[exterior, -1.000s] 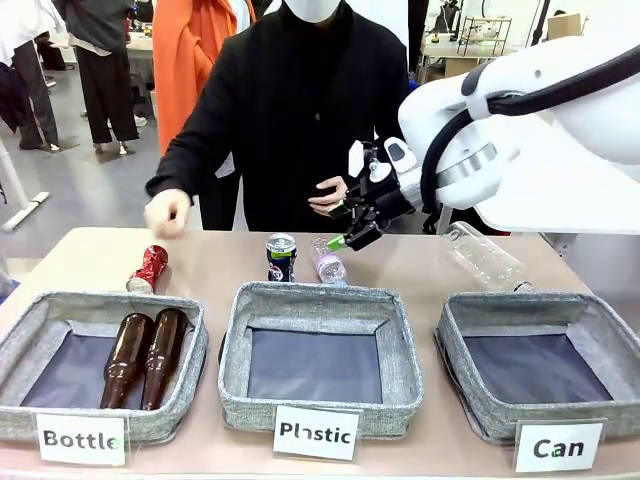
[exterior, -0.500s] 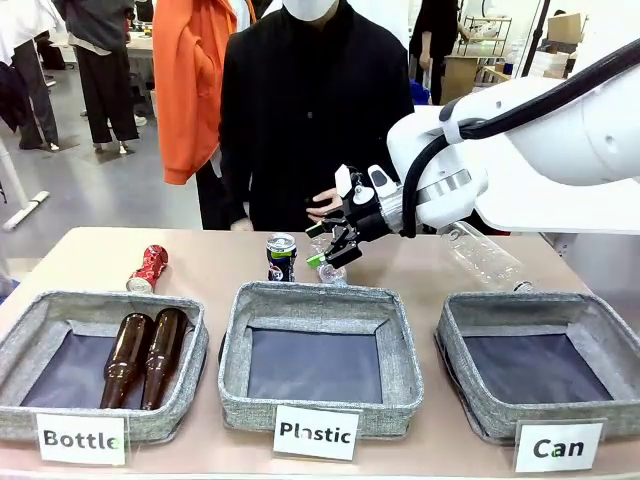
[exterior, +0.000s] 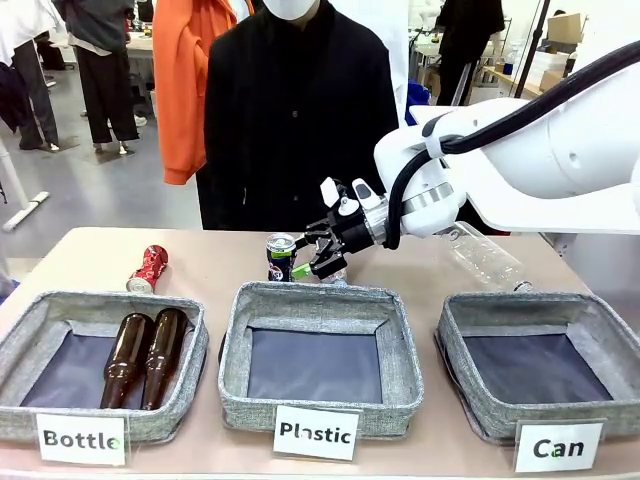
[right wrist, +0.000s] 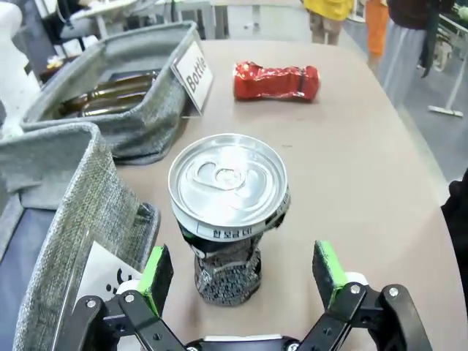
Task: Sort the can waste into the basket.
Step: Pick up the can waste from the table and place it in the right Fabric basket.
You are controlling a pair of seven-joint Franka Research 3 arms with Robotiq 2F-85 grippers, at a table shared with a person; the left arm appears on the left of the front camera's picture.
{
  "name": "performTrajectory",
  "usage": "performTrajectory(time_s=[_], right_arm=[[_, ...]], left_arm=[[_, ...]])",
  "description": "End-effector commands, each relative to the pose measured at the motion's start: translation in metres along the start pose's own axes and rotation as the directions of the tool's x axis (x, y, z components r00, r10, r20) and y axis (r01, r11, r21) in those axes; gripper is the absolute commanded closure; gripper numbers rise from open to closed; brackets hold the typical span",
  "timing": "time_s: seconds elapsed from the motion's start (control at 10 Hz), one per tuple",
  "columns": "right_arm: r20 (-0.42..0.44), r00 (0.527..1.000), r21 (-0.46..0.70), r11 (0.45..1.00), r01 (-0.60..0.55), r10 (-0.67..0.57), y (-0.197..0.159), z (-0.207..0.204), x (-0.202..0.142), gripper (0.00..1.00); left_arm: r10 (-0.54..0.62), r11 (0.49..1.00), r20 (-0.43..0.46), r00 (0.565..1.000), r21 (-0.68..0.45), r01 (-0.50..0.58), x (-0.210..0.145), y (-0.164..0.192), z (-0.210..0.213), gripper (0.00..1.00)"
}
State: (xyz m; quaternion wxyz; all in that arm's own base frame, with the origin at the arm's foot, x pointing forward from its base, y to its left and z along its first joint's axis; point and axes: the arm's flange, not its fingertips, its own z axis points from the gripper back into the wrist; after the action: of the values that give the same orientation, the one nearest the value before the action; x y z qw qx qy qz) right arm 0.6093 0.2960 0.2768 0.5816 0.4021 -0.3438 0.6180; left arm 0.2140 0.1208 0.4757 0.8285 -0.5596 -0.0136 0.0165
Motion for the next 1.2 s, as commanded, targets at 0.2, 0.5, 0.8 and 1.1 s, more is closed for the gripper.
performTrajectory(time_s=[0.2,0.5,0.8,1.1], right_arm=[[0.073,0.994,0.04,0.997,0.073,-0.076,-0.016,-0.02,0.007,0.0],[0.104,0.99,0.099,0.991,0.088,-0.098,-0.013,-0.024,0.007,0.59],[0.115,0.988,0.097,0.991,0.092,-0.103,-0.012,-0.024,0.008,0.61],[0.124,0.989,0.08,0.994,0.072,-0.082,-0.007,-0.017,0.017,1.0]], left_arm=[[-0.014,1.0,0.029,0.999,-0.025,0.015,-0.016,-0.005,0.01,0.0],[-0.014,1.0,0.029,0.999,-0.025,0.015,-0.016,-0.005,0.01,0.0],[-0.014,1.0,0.029,0.999,-0.025,0.015,-0.016,-0.005,0.01,0.0],[-0.014,1.0,0.029,0.999,-0.025,0.015,-0.016,-0.005,0.01,0.0]])
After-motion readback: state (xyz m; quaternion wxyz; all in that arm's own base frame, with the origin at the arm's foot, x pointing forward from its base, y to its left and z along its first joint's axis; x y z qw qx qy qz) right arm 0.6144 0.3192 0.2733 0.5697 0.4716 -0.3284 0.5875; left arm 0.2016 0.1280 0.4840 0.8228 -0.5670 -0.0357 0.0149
